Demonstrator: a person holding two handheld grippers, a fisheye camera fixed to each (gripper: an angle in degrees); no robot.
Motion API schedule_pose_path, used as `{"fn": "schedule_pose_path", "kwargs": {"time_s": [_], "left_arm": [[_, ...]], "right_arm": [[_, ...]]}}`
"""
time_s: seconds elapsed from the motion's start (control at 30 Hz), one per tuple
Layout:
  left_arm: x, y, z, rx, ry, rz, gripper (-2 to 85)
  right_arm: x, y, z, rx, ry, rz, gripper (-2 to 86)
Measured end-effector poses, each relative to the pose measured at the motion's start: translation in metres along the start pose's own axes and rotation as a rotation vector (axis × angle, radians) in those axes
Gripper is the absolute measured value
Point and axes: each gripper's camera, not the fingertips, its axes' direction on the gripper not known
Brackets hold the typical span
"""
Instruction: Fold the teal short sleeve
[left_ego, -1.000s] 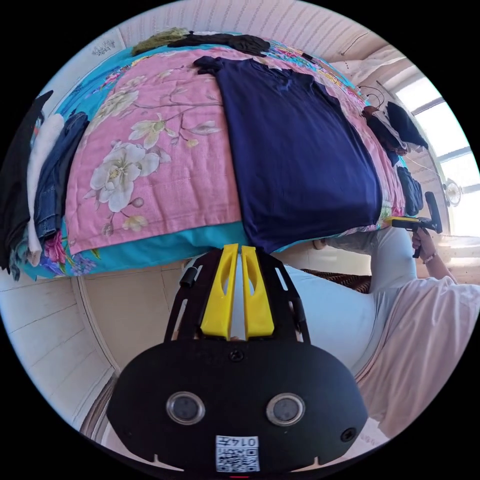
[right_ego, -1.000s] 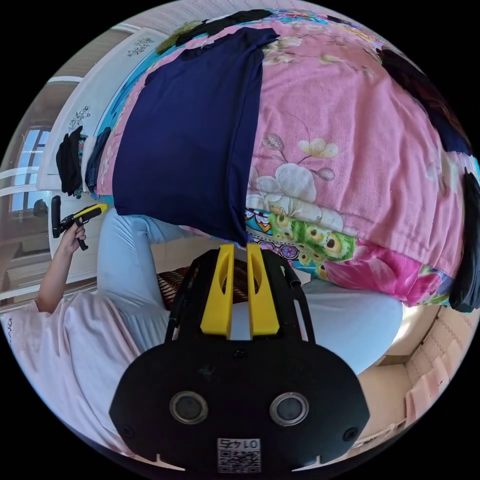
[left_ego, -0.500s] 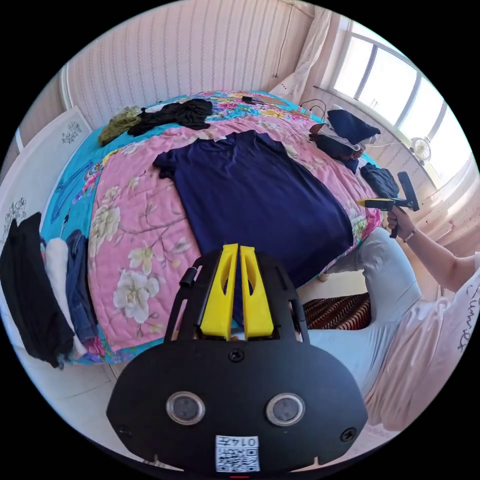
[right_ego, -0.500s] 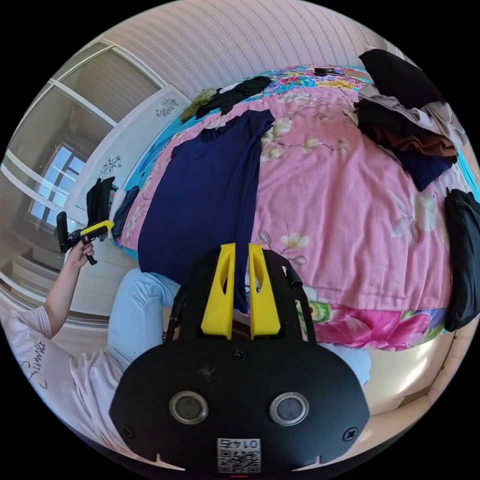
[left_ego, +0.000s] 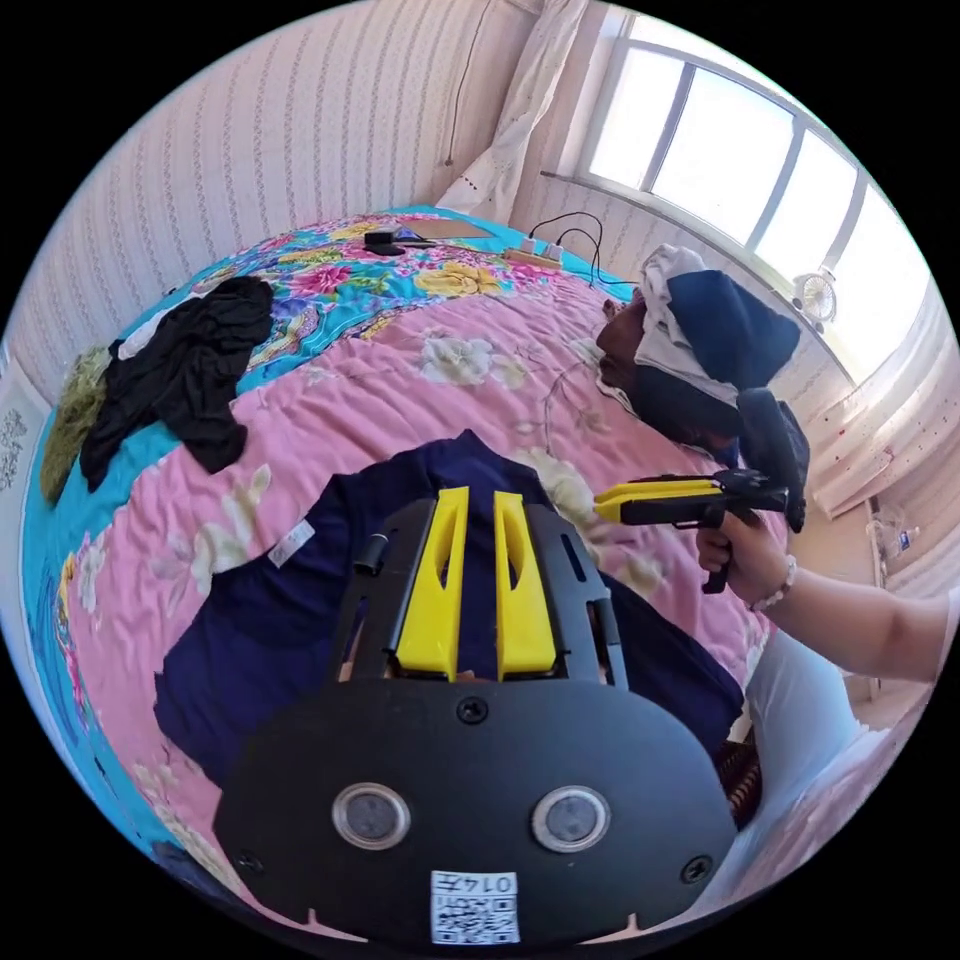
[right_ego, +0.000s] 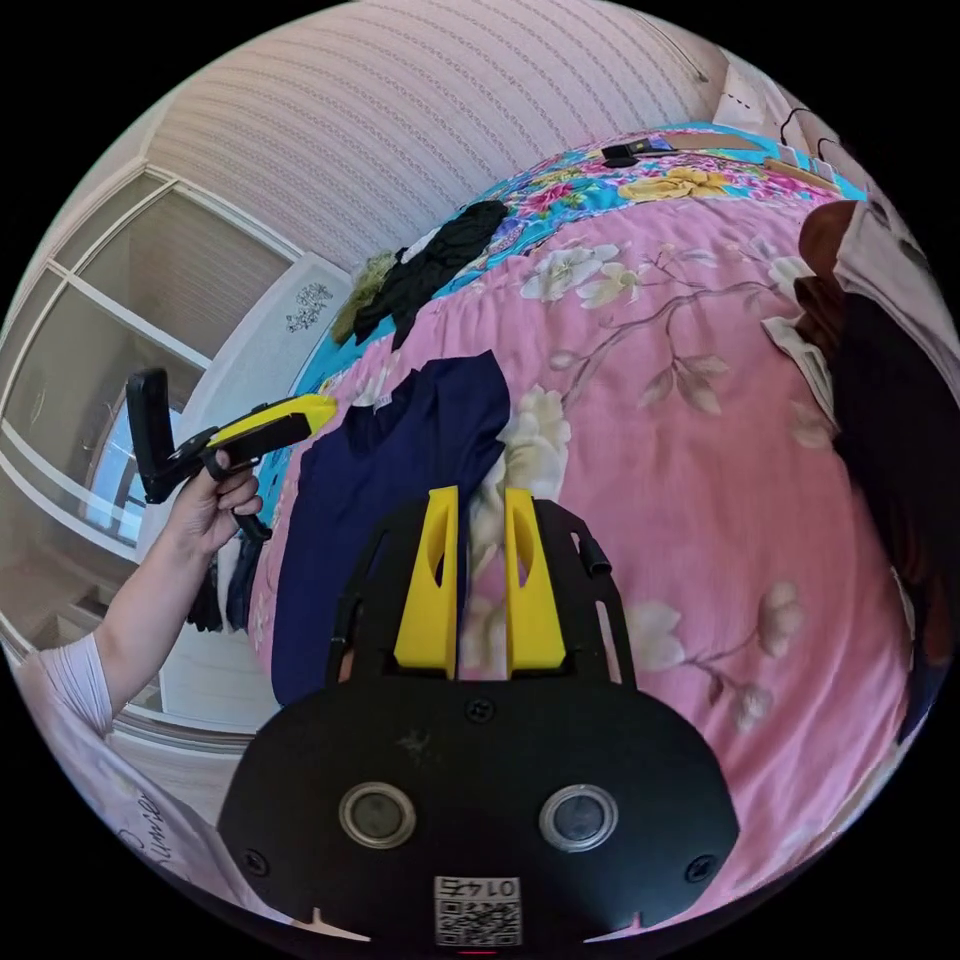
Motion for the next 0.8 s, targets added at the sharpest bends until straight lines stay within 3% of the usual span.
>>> {"fn": "schedule_pose_path", "kwargs": {"time_s": [0.27, 0.57, 0.8], "left_arm": [[-0.01, -0.098, 0.101, -0.243, 0.05, 0.05, 3.1], [-0.022, -0.196, 0.093, -0.063, 0.278, 0.115, -0.9], [0.009, -0.274, 0.167, -0.201, 0.258, 0.192, -0.5]], "right_arm": [[0.024, -0.04, 0.022, -0.082, -0.091, 0.108, 1.6], [0.024, -0.032, -0.048, 0.144, -0.135, 0.161, -0.1], [0.033, -0.036, -0.045, 0.163, -0.023, 0.365, -0.2]]}}
